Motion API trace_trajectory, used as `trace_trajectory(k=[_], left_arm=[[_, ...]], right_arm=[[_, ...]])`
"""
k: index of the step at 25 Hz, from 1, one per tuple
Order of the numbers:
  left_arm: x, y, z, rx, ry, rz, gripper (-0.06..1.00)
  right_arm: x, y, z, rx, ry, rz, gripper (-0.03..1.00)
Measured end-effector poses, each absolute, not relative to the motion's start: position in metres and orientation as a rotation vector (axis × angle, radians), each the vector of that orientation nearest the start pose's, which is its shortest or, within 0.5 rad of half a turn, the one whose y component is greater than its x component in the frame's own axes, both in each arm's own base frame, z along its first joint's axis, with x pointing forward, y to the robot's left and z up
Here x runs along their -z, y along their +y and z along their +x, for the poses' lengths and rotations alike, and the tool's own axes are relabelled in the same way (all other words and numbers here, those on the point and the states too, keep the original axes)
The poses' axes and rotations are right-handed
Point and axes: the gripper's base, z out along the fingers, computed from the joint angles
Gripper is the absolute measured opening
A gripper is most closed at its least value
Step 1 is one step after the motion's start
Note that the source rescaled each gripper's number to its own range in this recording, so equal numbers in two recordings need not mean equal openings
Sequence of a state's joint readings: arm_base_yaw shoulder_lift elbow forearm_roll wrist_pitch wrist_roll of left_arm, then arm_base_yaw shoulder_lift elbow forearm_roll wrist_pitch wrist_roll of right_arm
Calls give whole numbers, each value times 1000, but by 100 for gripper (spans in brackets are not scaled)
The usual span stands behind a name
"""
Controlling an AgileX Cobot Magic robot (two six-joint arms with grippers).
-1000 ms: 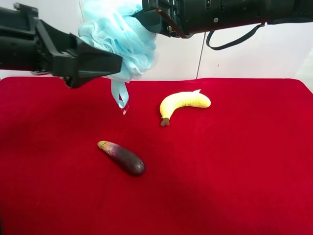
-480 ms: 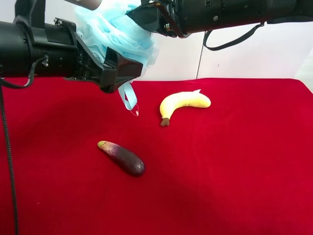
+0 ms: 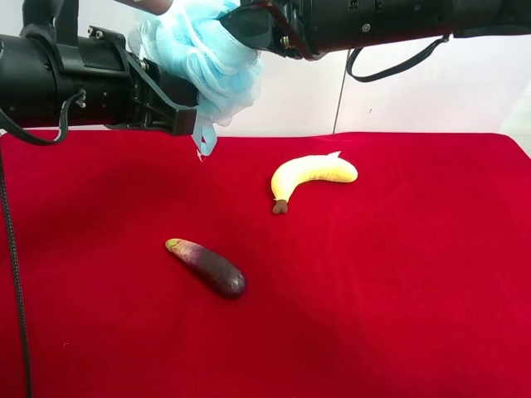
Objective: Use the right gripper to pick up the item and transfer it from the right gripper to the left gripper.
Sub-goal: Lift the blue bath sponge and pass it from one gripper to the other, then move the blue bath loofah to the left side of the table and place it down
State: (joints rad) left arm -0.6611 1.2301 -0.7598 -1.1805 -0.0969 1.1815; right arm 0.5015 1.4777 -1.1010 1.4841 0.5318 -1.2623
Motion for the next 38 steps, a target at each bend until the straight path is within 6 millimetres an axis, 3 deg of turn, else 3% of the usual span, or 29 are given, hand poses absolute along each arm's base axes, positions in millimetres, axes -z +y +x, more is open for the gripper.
trace_trajectory(k=[7, 9, 11, 16, 18, 23, 30, 34, 38], left_arm=[[-298, -158, 217, 352, 1844, 568, 1], [-298, -158, 217, 352, 1844, 567, 1], [-298, -158, 217, 351, 1844, 567, 1], [-298, -158, 217, 350, 1843, 565, 1], [-298, -158, 217, 350, 1843, 565, 1], [-298, -158, 217, 350, 1843, 565, 1], [-298, -158, 217, 349, 1843, 566, 1], [-298, -158, 217, 349, 1843, 566, 1], [-298, -158, 217, 349, 1843, 566, 1]], right_arm=[[-331, 200, 270, -969, 1875, -650, 1], [-331, 200, 270, -958, 1873, -658, 6], [-333, 197, 268, -911, 1865, -691, 20], [-346, 187, 260, -769, 1824, -768, 84], [-352, 182, 253, -715, 1810, -820, 94], [-369, 163, 227, -591, 1846, -917, 100], [-386, 120, 182, -369, 2044, -894, 100], [-389, 94, 146, -287, 2208, -899, 100], [-374, 73, 110, -289, 2295, -878, 100]])
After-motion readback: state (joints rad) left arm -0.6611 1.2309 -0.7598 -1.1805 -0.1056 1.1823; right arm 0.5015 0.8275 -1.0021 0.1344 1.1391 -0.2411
